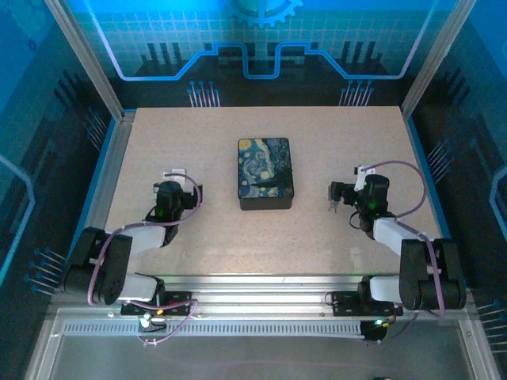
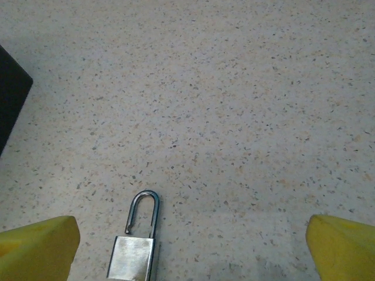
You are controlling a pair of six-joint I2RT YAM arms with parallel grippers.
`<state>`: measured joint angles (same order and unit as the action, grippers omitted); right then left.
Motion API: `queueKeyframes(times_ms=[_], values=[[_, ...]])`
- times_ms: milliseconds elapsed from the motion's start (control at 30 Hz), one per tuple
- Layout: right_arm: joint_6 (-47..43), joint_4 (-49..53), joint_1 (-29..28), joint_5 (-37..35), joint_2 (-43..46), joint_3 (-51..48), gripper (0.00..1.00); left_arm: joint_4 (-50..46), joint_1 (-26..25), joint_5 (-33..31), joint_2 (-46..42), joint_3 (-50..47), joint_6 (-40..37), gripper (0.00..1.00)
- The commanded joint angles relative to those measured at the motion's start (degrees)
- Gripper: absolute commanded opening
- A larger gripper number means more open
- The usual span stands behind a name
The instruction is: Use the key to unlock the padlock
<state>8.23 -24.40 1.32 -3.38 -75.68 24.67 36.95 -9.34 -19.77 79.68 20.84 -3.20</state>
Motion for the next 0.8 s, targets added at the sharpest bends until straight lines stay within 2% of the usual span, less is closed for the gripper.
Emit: queueKeyframes(times_ms=[0,100,133,200,267,367,633,767], values=[[-1.8,-13.9,1.4,1.9,-3.1,-0.7,1.0,17.6,1.7,4.6,3.6,-2.2,-2.4,0.99],[-3.8,-11.3,0.3,3.9,-6.2,2.3,1.0,21.0,3.6,6.7,5.4,-3.4,-0.5,0.99],[-5.6,-12.3,-0.7,5.1,-7.1,2.1,1.0,24.1,4.3,8.6,7.2,-4.4,-0.4,0.99],[-8.8,-19.3,-3.7,3.1,-10.9,0.5,1.0,29.3,4.3,9.0,10.8,-4.4,-1.6,0.99],[-9.3,-20.2,-4.6,1.5,-10.5,-0.6,1.0,19.8,5.1,10.9,8.4,-1.8,-0.2,0.99],[-8.8,-18.9,-4.2,2.1,-10.6,0.1,1.0,17.3,6.0,9.7,8.7,-0.2,1.2,0.99],[-8.9,-18.8,-4.2,1.9,-10.6,0.1,1.0,17.8,6.1,9.4,8.9,-0.2,1.4,0.99],[-8.9,-18.8,-4.3,1.8,-10.6,0.1,1.0,14.0,8.0,13.7,8.7,1.6,2.5,0.99]])
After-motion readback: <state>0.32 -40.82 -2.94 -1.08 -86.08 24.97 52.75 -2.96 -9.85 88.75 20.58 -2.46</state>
